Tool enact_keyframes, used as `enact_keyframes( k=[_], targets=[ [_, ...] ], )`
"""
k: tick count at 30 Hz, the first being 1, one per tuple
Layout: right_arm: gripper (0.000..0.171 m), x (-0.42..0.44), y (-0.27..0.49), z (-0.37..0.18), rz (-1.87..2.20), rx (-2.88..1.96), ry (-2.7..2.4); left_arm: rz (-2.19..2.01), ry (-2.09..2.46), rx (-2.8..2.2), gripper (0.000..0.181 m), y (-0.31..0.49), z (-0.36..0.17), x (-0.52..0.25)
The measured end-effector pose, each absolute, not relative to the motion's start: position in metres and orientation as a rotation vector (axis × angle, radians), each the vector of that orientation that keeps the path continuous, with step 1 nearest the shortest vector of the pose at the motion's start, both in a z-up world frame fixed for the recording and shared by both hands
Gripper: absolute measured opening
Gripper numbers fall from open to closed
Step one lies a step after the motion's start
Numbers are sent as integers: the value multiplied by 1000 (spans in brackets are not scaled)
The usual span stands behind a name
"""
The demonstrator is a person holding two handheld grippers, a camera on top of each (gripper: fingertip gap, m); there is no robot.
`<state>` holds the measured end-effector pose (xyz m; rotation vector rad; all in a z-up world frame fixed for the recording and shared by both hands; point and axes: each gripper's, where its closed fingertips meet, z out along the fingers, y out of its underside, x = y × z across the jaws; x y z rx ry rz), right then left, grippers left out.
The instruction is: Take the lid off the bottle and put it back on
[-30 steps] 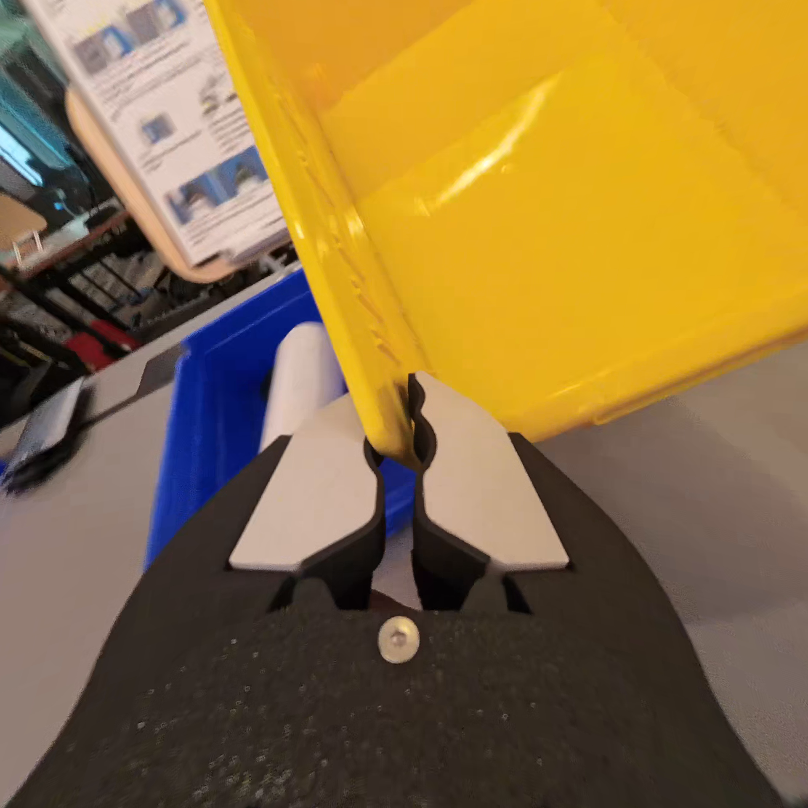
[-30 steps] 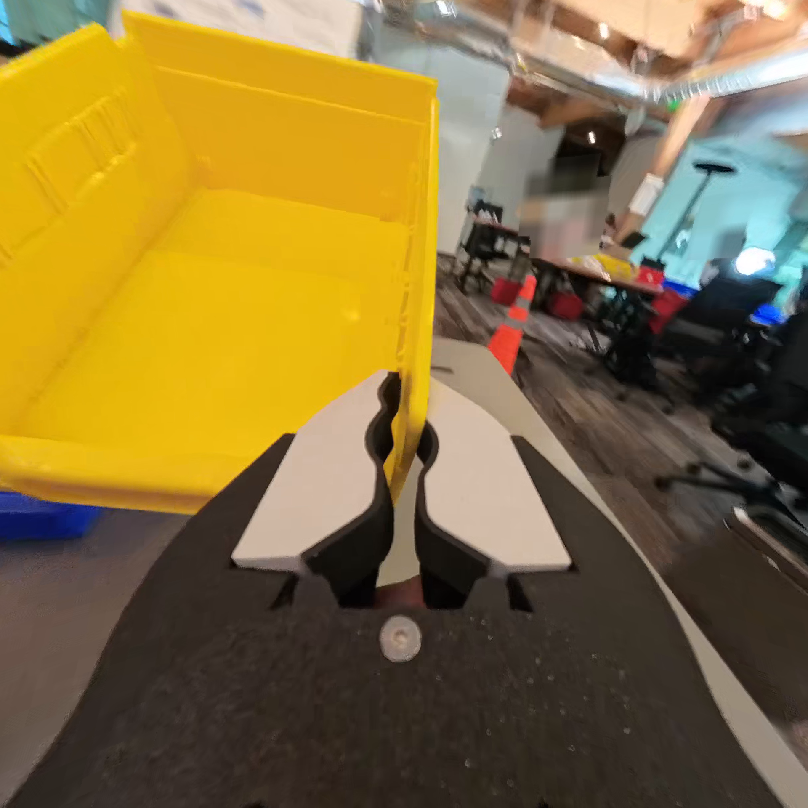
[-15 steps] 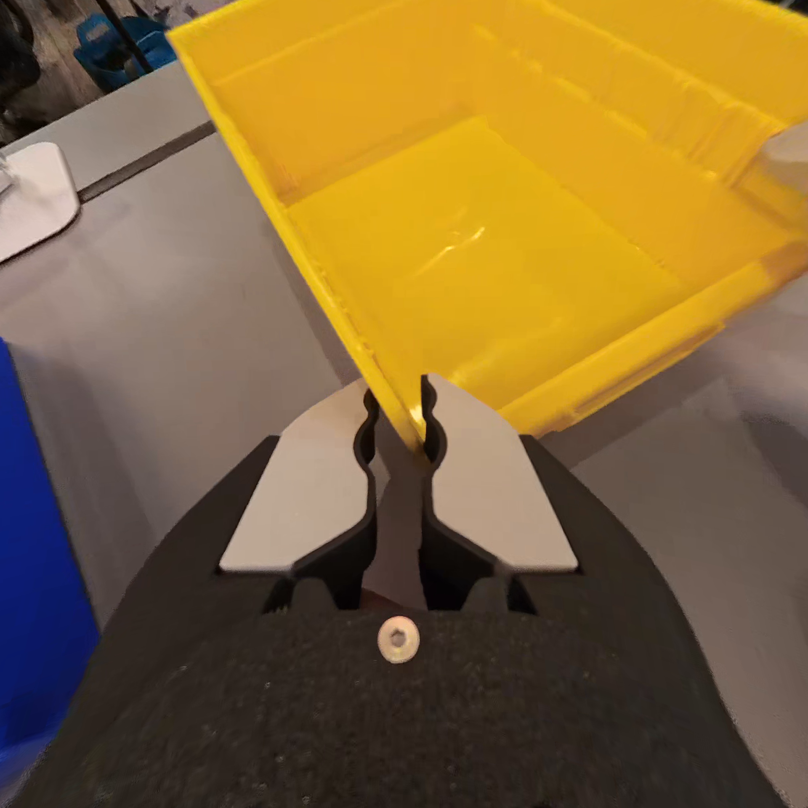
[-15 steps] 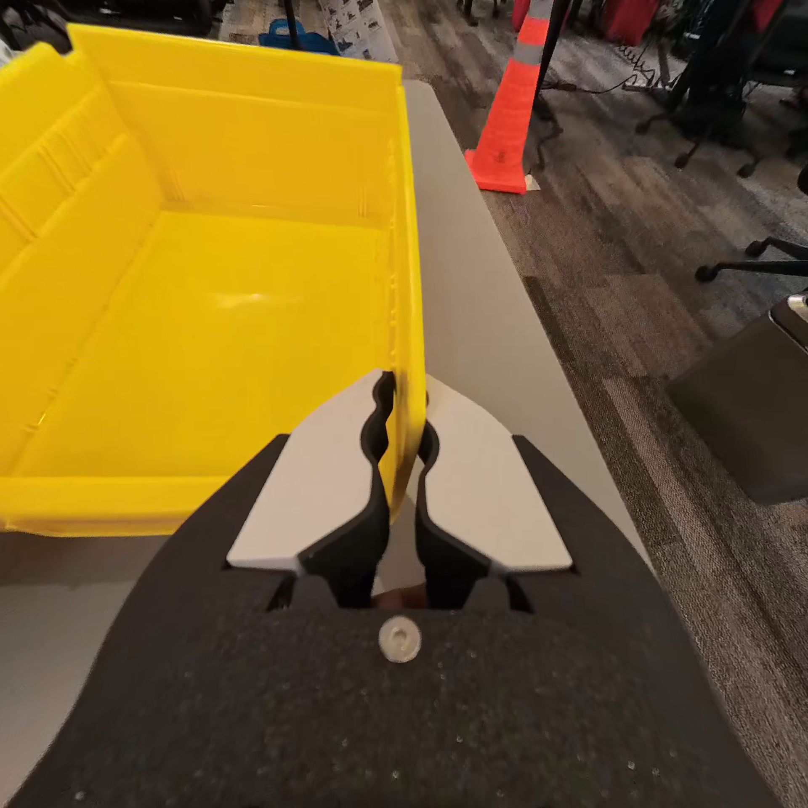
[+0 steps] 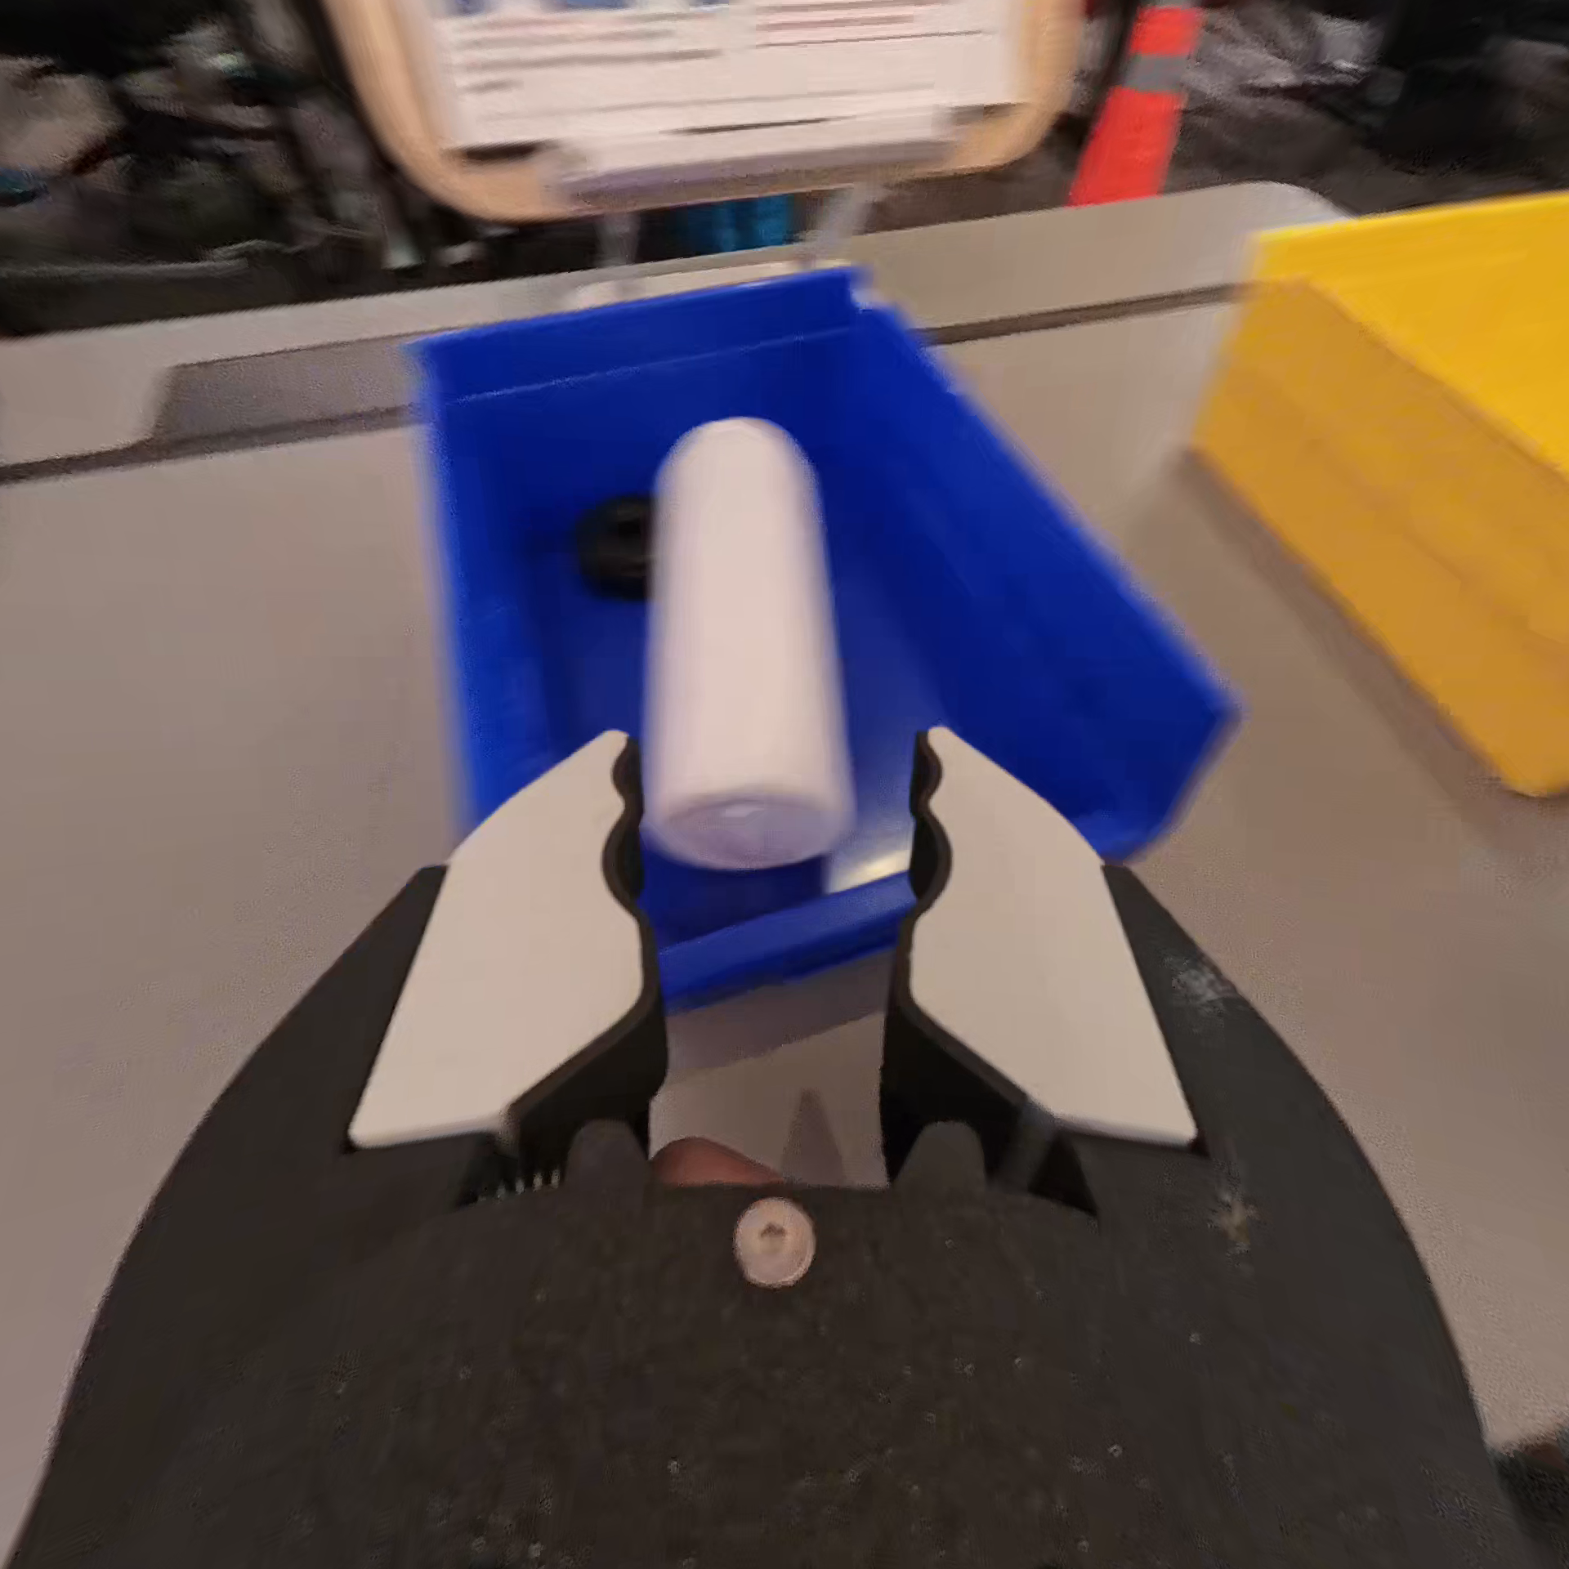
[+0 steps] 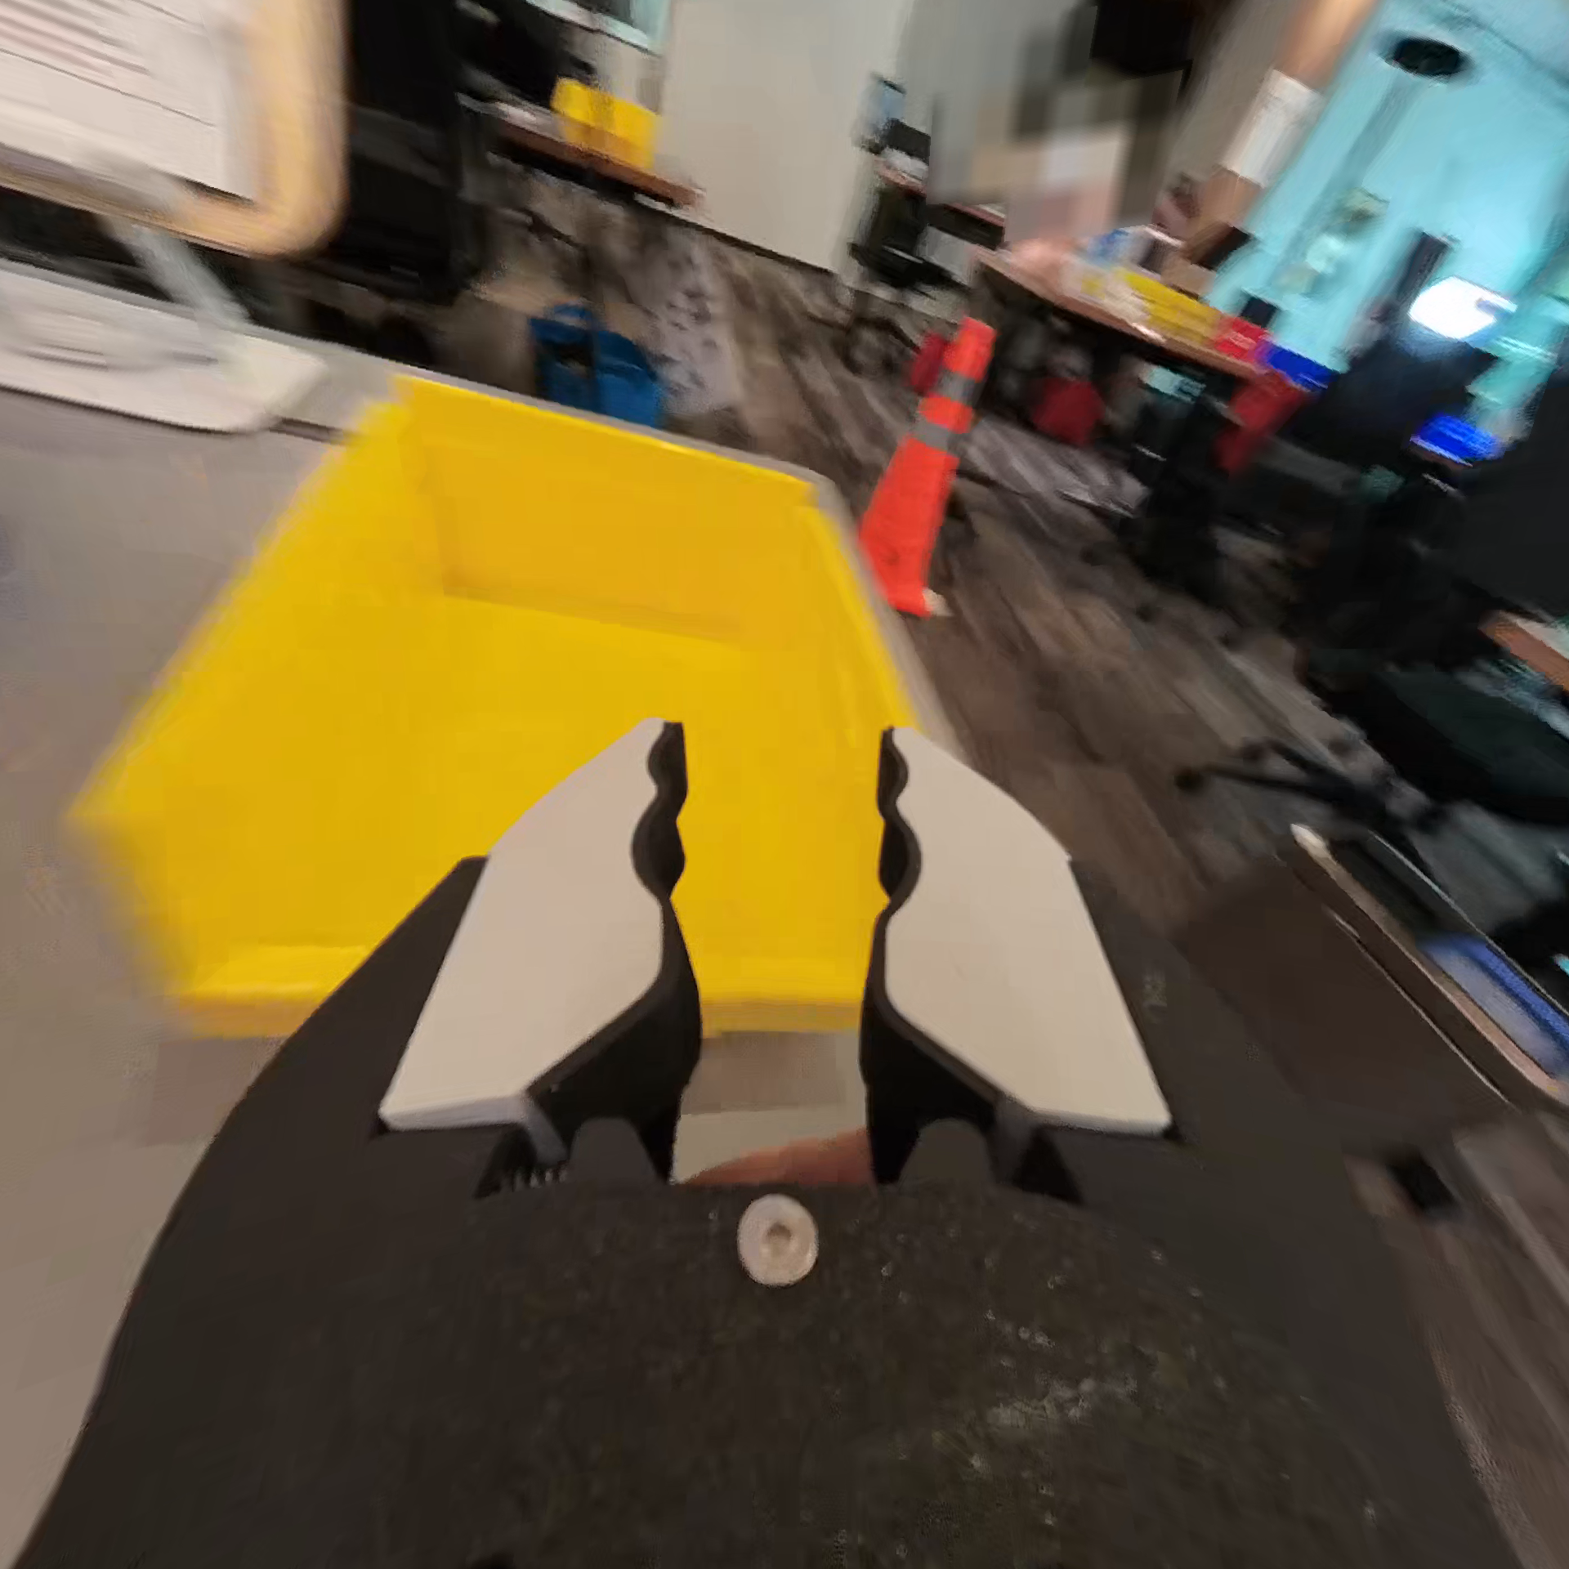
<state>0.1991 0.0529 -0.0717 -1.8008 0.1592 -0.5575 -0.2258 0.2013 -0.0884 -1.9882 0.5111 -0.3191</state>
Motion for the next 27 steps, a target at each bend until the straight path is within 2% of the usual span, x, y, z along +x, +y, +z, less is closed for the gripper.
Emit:
enact_keyframes(
  k=[3,5,7,9,11,12,14,18,24,27],
  targets=[
    [42,60,97,-80,-169,-1858,-94,-378,294,-2014,59,221,-105,-284],
    [54,-33,116,-103,147,-1916,-167,-379,286,-2095,60,230,-132,-295],
    [73,-74,136,-134,236,-2002,-99,-424,344,-2159,62,231,-151,-285],
    [71,-91,155,-153,256,-2054,-17,-426,387,-2137,57,235,-155,-276],
    [59,-92,171,-165,217,-2074,68,-363,438,-2107,36,242,-156,-273],
    [47,-95,177,-170,215,-2088,76,-332,441,-2108,13,246,-157,-275],
    [8,-103,184,-175,205,-2116,71,-318,422,-2119,5,252,-157,-281],
    [5,-120,193,-162,-47,-2052,37,-317,389,-2140,4,262,-150,-306],
    [5,-208,233,-136,51,-1970,0,-181,295,-2050,4,289,-118,-402],
    [5,-258,248,-136,118,-1992,-34,-150,276,-2055,4,297,-118,-452]
  ],
)
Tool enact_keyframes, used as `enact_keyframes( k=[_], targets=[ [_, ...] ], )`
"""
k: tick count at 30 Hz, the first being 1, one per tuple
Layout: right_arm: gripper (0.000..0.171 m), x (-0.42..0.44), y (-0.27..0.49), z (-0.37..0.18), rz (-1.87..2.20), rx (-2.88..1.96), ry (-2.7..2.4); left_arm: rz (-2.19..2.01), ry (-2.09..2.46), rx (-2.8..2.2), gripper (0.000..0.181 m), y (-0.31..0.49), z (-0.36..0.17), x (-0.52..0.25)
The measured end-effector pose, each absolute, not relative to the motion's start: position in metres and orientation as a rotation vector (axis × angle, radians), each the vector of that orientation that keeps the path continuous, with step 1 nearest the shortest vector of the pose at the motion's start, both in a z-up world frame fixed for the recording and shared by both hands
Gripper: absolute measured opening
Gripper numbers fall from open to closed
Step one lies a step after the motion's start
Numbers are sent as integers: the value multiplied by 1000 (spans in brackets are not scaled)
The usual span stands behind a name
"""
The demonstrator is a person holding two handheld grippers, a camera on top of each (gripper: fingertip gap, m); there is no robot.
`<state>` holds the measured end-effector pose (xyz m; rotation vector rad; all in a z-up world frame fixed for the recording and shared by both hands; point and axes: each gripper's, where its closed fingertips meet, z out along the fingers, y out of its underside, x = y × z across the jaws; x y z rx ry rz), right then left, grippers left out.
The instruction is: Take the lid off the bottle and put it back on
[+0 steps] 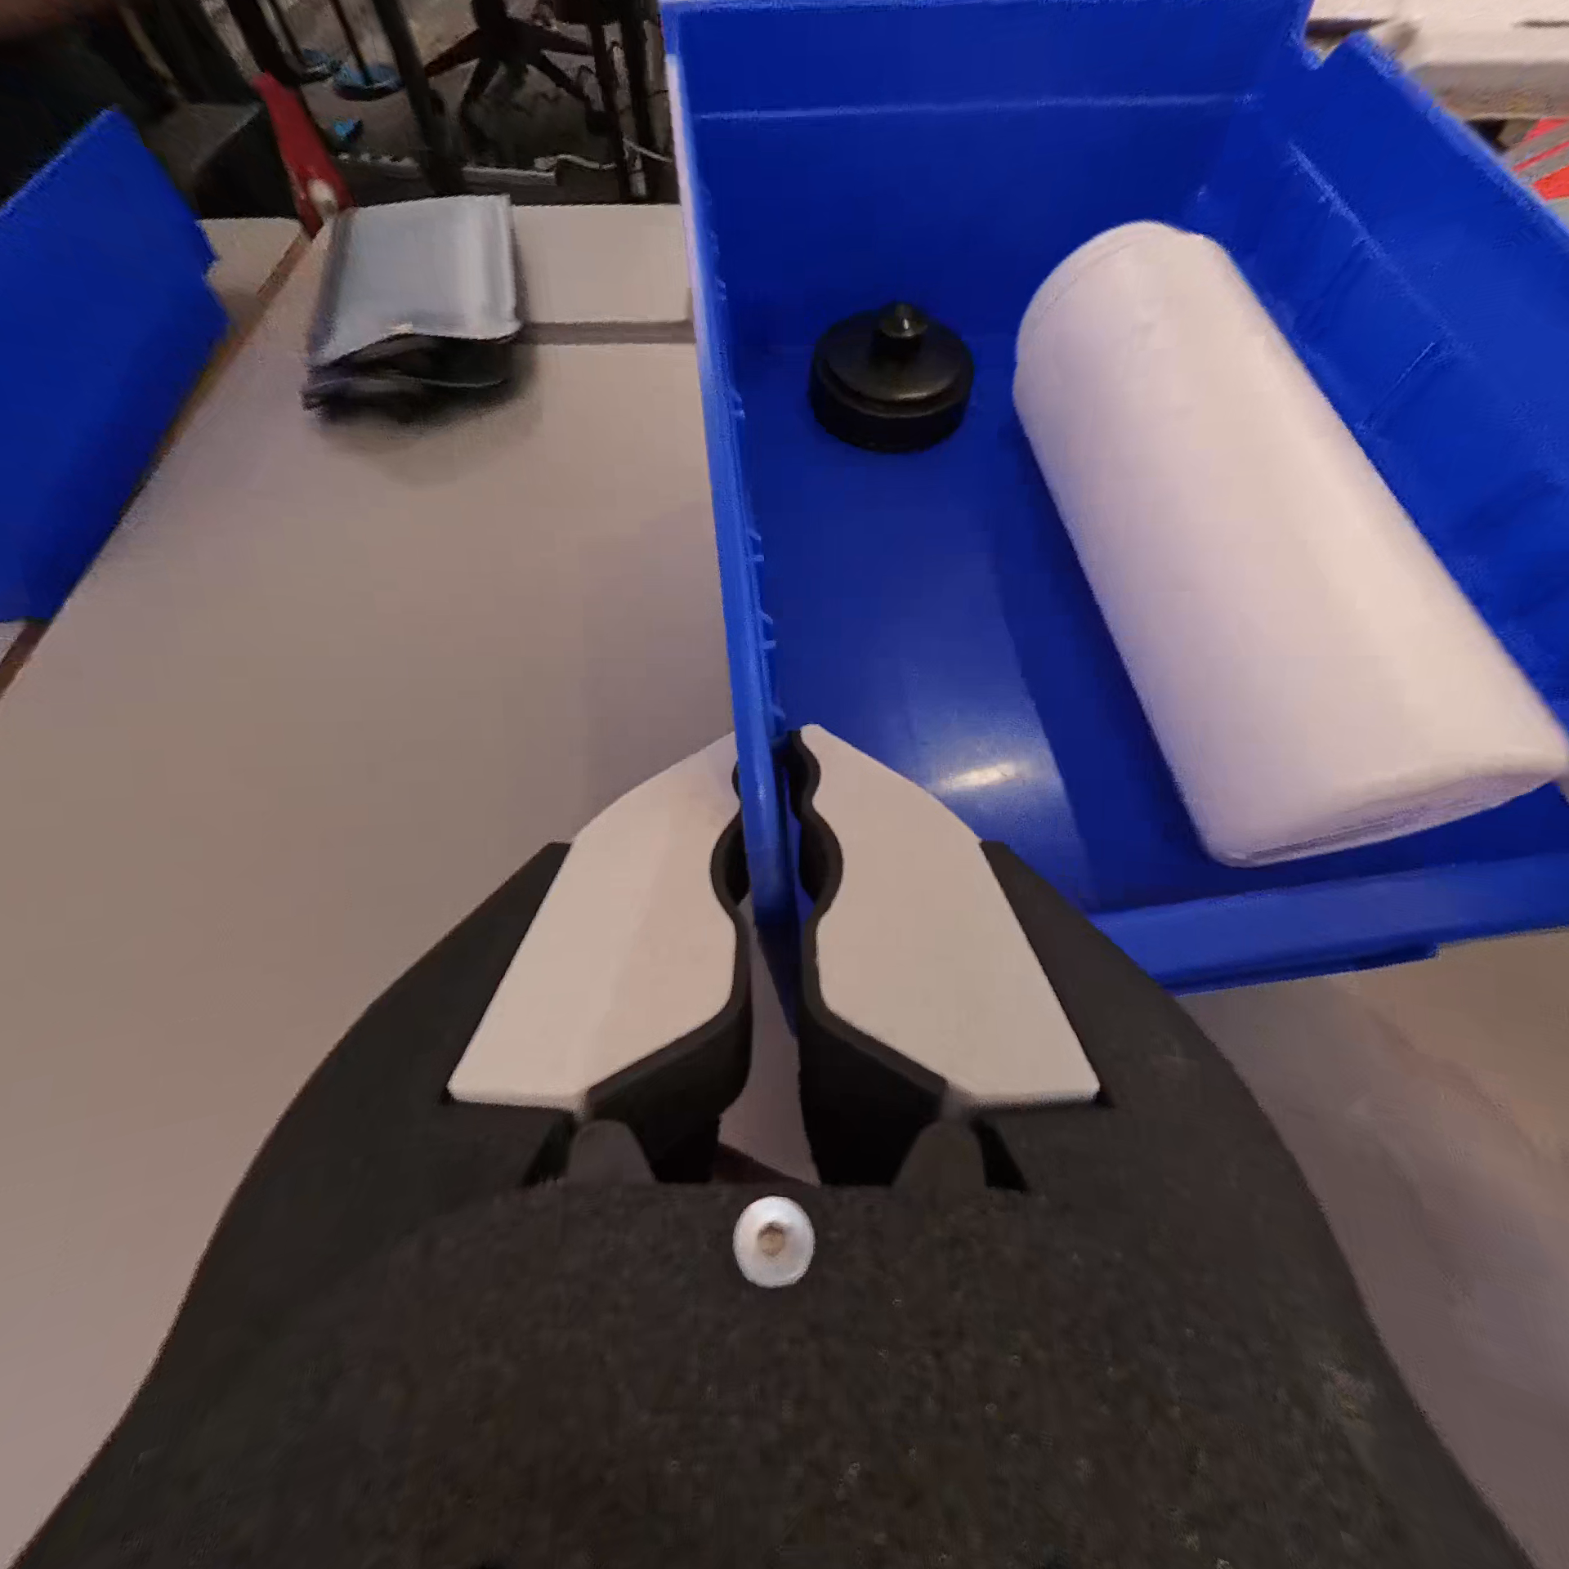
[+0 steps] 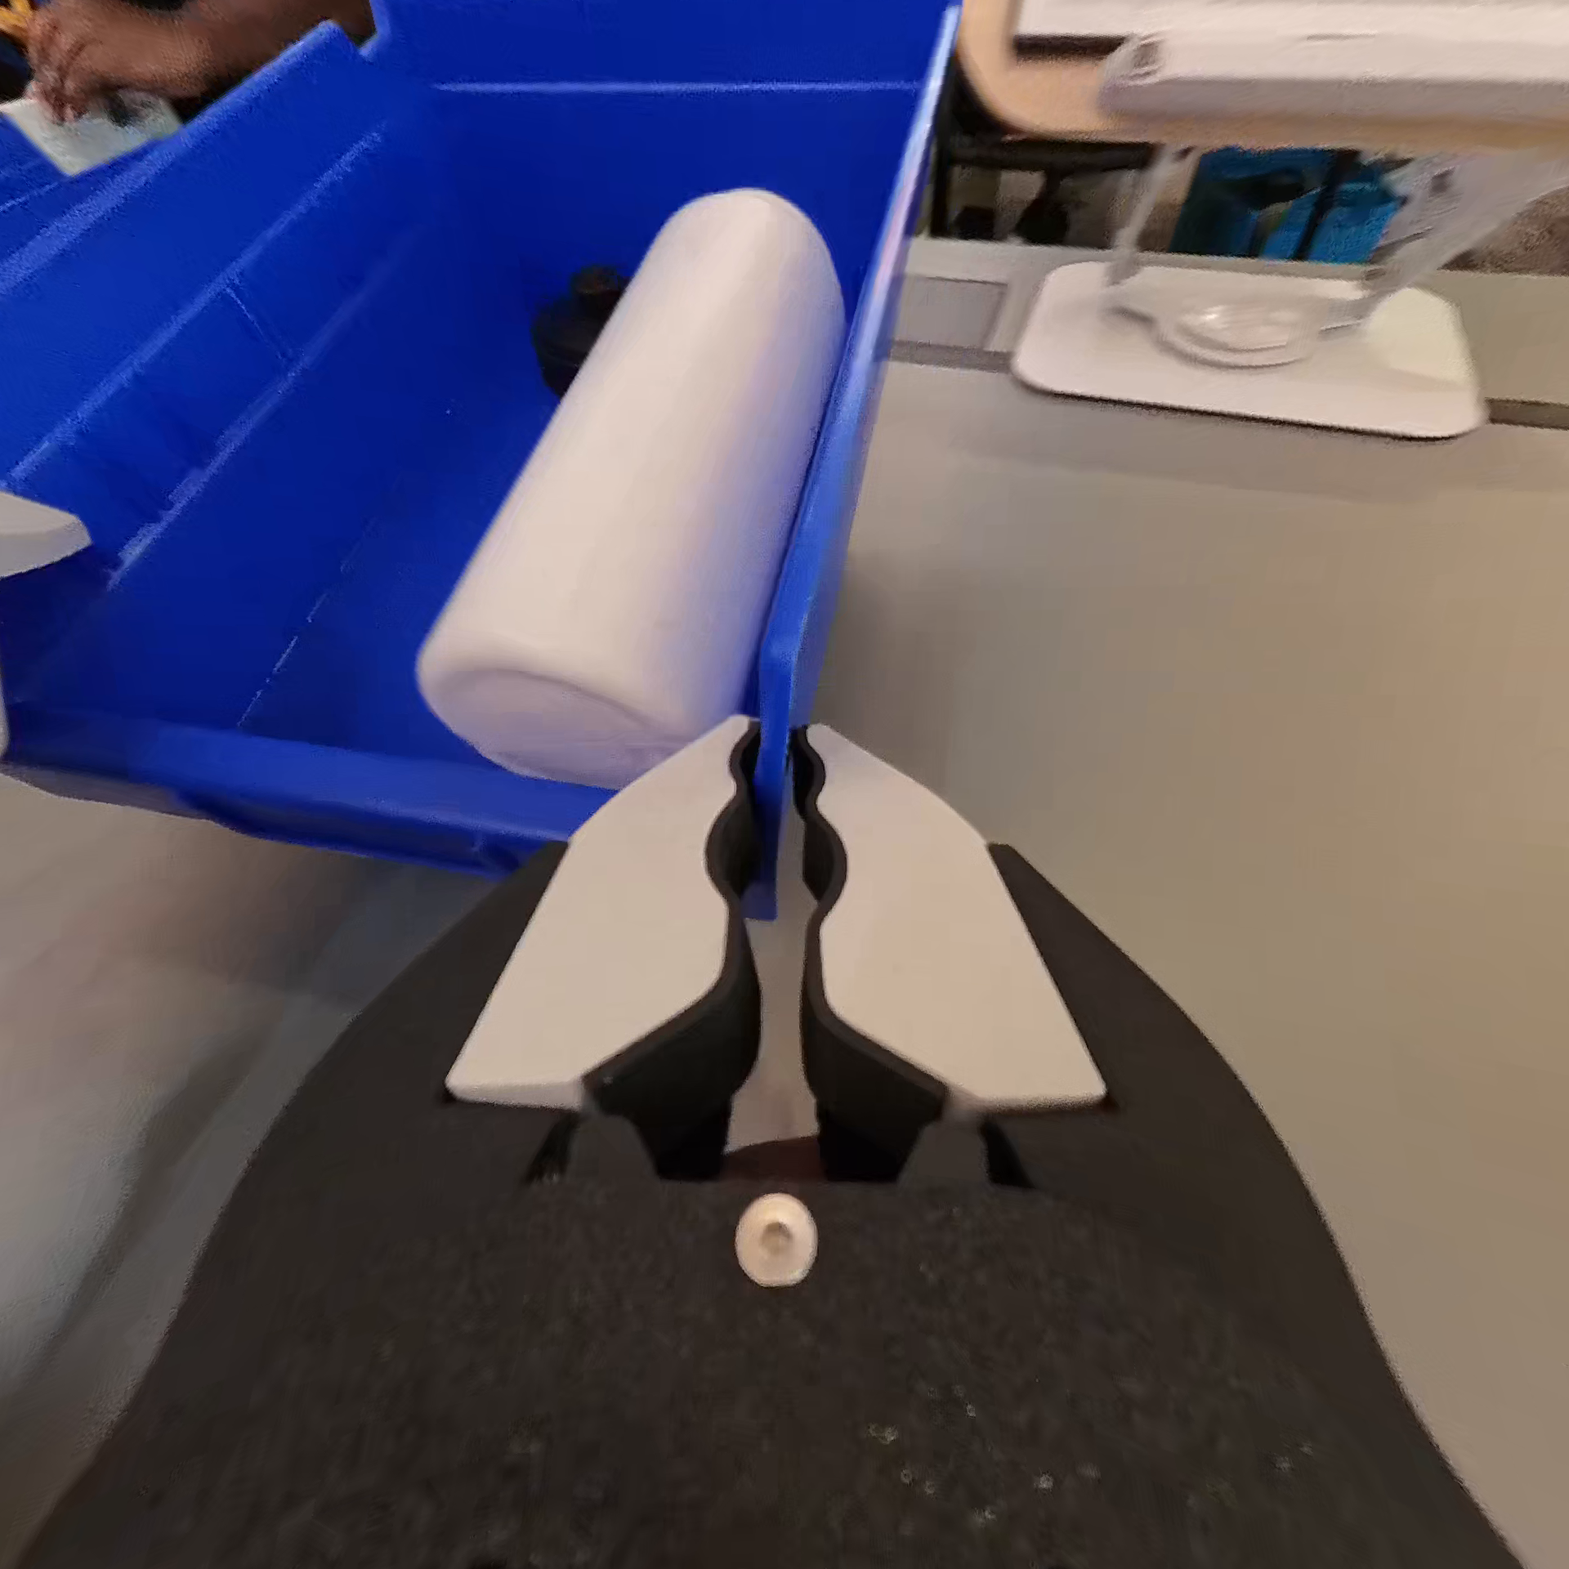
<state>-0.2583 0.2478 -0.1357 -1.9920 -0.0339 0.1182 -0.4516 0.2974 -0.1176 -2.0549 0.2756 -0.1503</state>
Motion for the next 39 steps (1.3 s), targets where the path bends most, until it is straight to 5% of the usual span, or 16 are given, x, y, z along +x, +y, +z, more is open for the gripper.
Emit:
enact_keyframes(
  k=[10,15,24,30,39],
  targets=[
    [12,-351,256,-177,344,-2083,-159,-300,113,-2119,6,319,-155,-526],
    [26,-342,206,-143,622,-2018,-393,-155,77,-2033,38,302,-119,-527],
    [32,-108,96,-105,154,-1770,-386,-657,366,-2049,53,163,-141,-353],
    [34,47,34,-103,19,-1709,30,-473,566,-1995,58,152,-148,-332],
    [36,61,46,-121,169,-1775,117,-692,492,-1993,58,157,-142,-326]
  ],
)
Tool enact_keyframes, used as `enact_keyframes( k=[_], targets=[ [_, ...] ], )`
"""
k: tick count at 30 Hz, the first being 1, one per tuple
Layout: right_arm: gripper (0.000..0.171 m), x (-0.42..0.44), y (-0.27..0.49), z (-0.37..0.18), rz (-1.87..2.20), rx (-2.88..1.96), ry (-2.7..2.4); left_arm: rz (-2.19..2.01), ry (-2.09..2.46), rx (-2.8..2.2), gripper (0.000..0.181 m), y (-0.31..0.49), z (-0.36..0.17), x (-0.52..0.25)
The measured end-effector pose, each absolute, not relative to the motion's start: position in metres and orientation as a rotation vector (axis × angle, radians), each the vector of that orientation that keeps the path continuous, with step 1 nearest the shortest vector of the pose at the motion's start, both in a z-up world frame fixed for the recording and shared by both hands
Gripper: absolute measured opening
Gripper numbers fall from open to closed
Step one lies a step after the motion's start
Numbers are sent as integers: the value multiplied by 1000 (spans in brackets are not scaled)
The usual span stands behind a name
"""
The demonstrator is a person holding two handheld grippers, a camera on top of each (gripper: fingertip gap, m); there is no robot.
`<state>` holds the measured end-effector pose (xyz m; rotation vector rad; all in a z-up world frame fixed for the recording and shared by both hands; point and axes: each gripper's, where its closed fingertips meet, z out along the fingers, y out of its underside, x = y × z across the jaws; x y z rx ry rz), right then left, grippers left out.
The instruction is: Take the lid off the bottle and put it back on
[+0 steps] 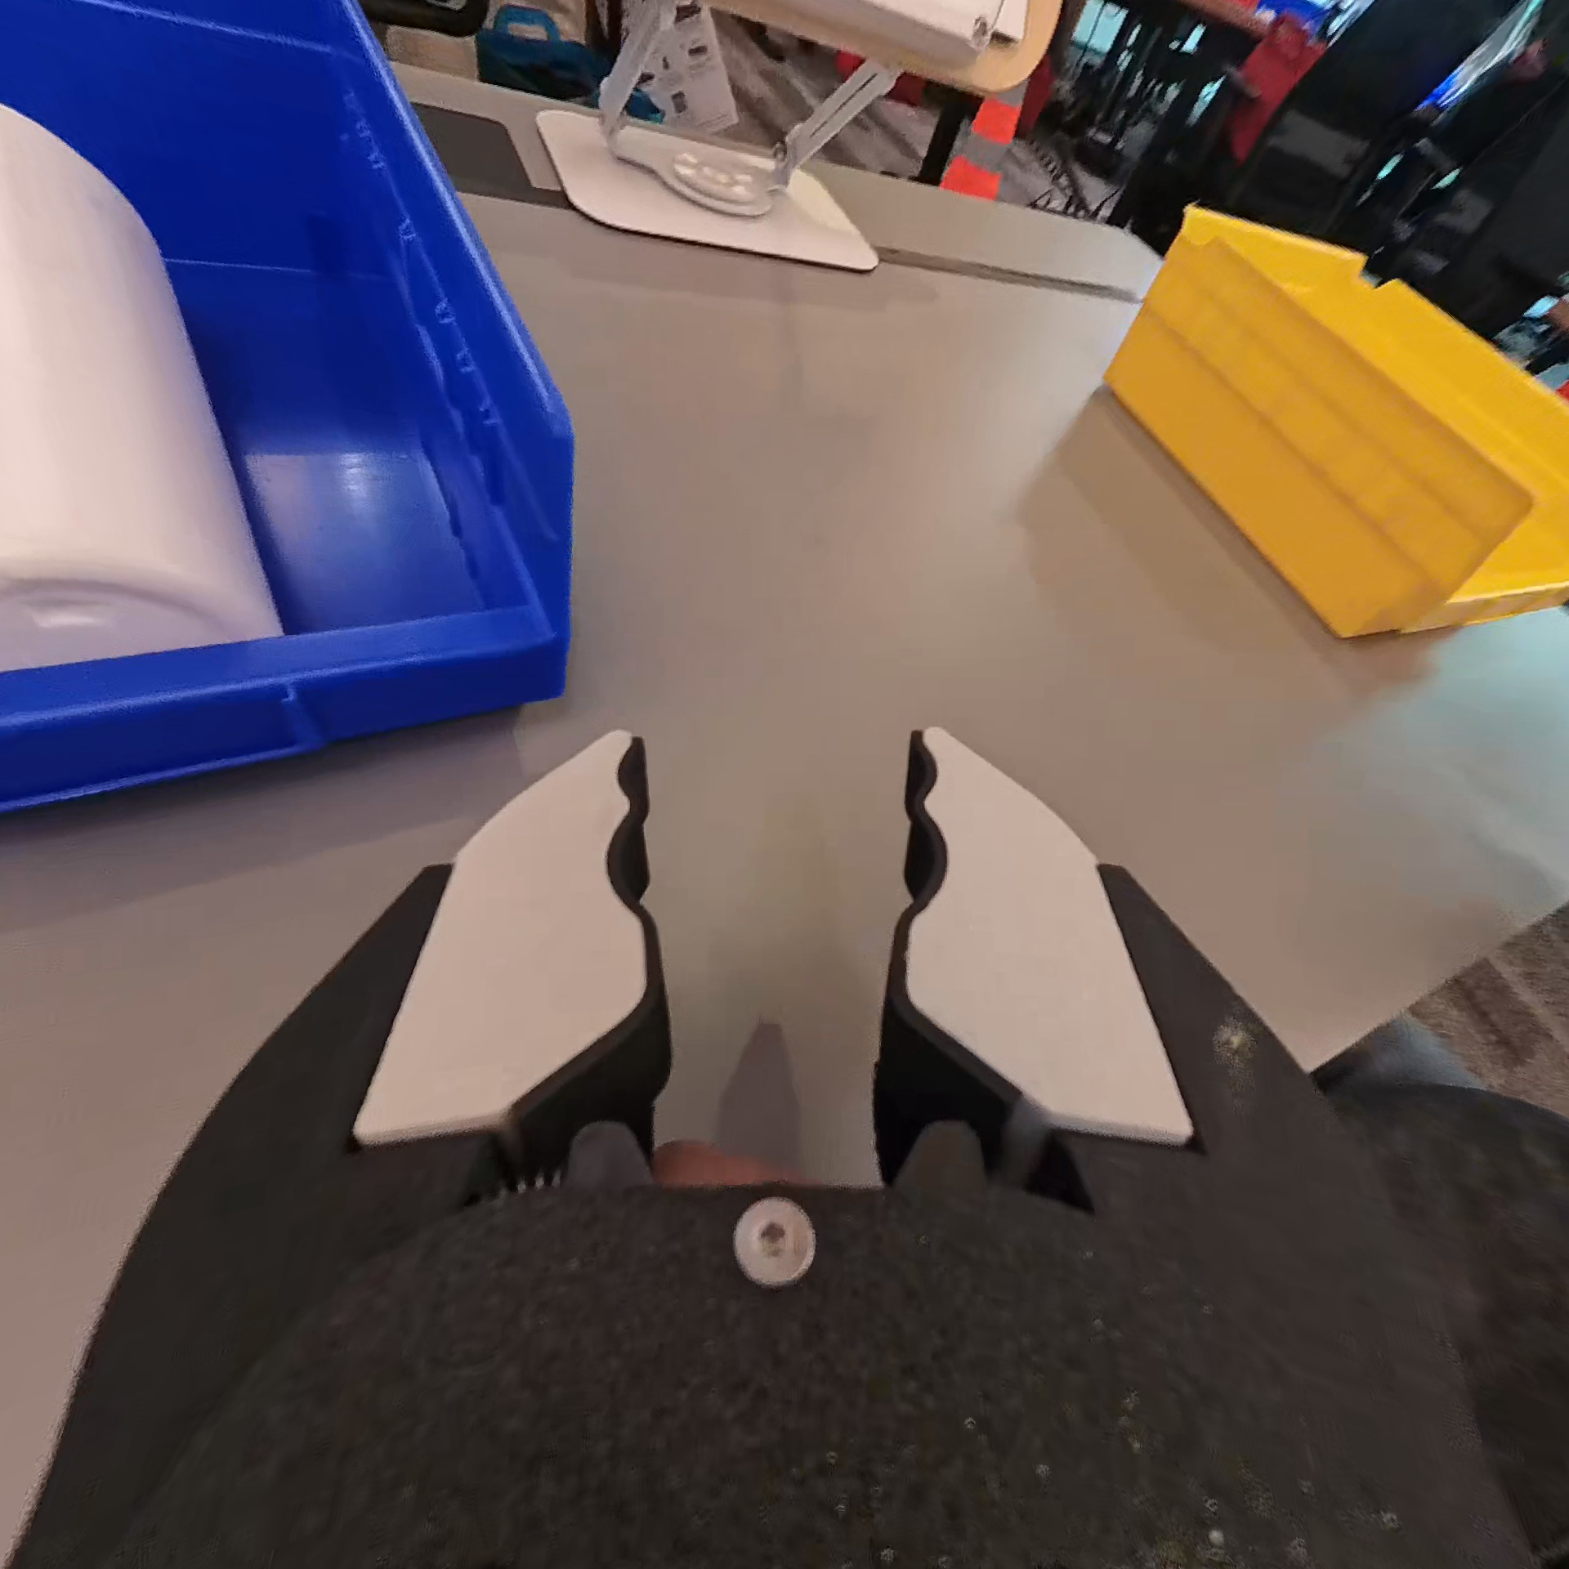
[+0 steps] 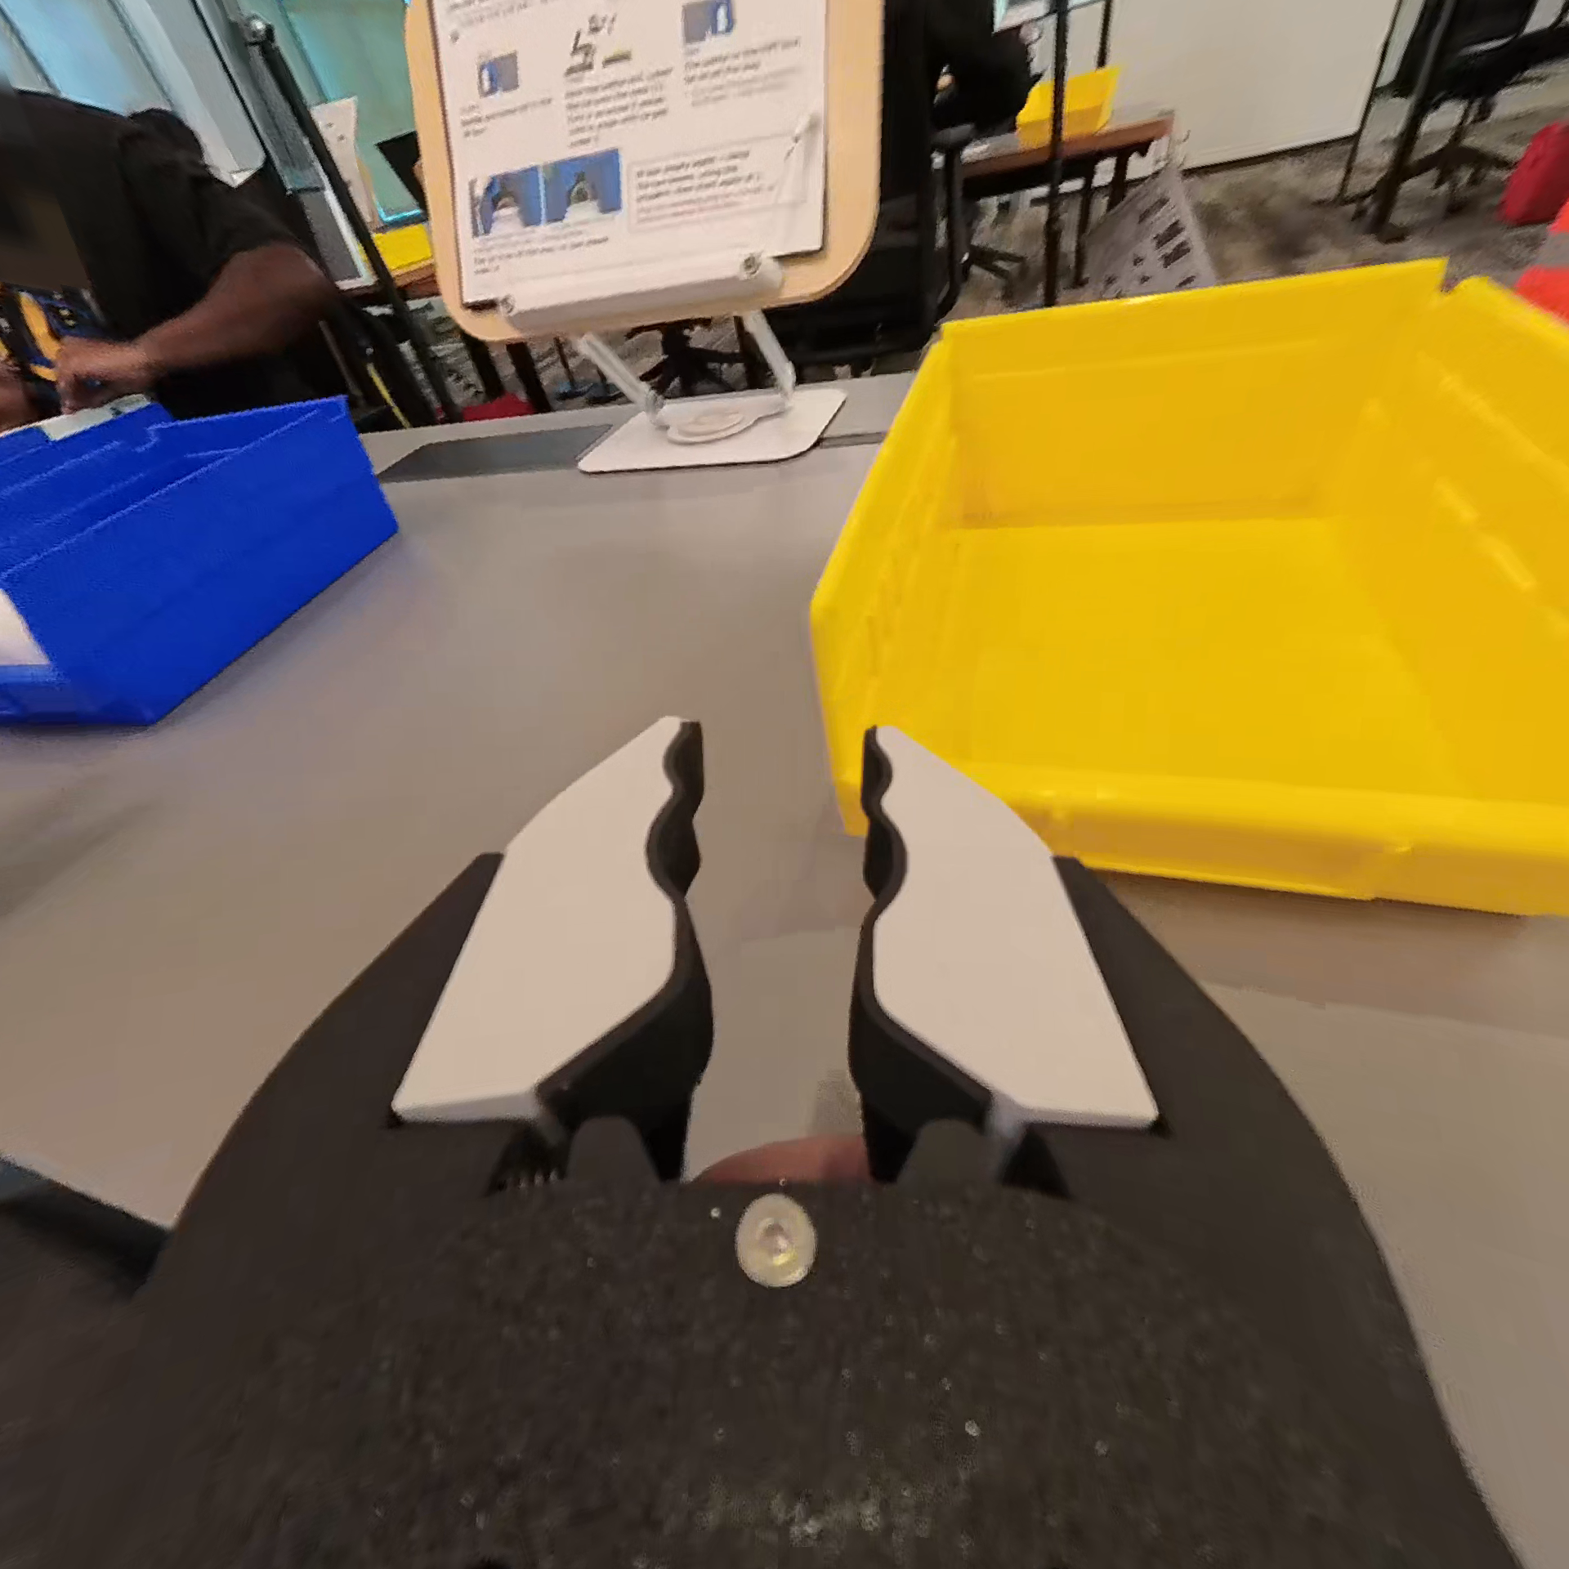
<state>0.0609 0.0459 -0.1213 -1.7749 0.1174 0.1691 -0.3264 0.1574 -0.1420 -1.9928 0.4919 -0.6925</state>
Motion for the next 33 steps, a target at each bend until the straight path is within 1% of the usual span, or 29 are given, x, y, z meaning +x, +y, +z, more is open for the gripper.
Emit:
enact_keyframes(
  k=[6,9,11,13,16,18,21,22,25,28,29,31,33],
  targets=[
    [34,43,45,-123,120,-1791,27,-645,502,-1976,57,153,-140,-334],
    [33,39,46,-123,107,-1793,6,-619,455,-1937,59,159,-130,-340],
    [33,38,47,-125,112,-1800,2,-647,389,-1958,56,169,-117,-348],
    [33,36,49,-129,121,-1815,-3,-685,386,-1995,66,187,-98,-355],
    [33,33,50,-131,136,-1826,-13,-511,429,-2165,79,236,-85,-377],
    [33,30,51,-132,144,-1830,-26,-354,454,-2320,80,278,-94,-393],
    [33,25,51,-134,153,-1842,-44,-142,394,-2590,87,338,-130,-420],
    [33,23,51,-134,154,-1844,-51,-97,371,-2648,85,354,-141,-426],
    [33,20,49,-136,140,-1852,-74,-150,330,-2777,87,379,-171,-423],
    [33,21,47,-139,109,-1864,-91,-157,323,-2867,91,387,-195,-423],
    [33,22,46,-139,102,-1867,-94,-187,329,-2869,86,388,-198,-421],
    [33,24,45,-140,95,-1867,-92,-252,341,-2847,86,390,-194,-418],
    [33,25,44,-140,95,-1869,-85,-349,362,-2775,85,391,-177,-411]
  ],
)
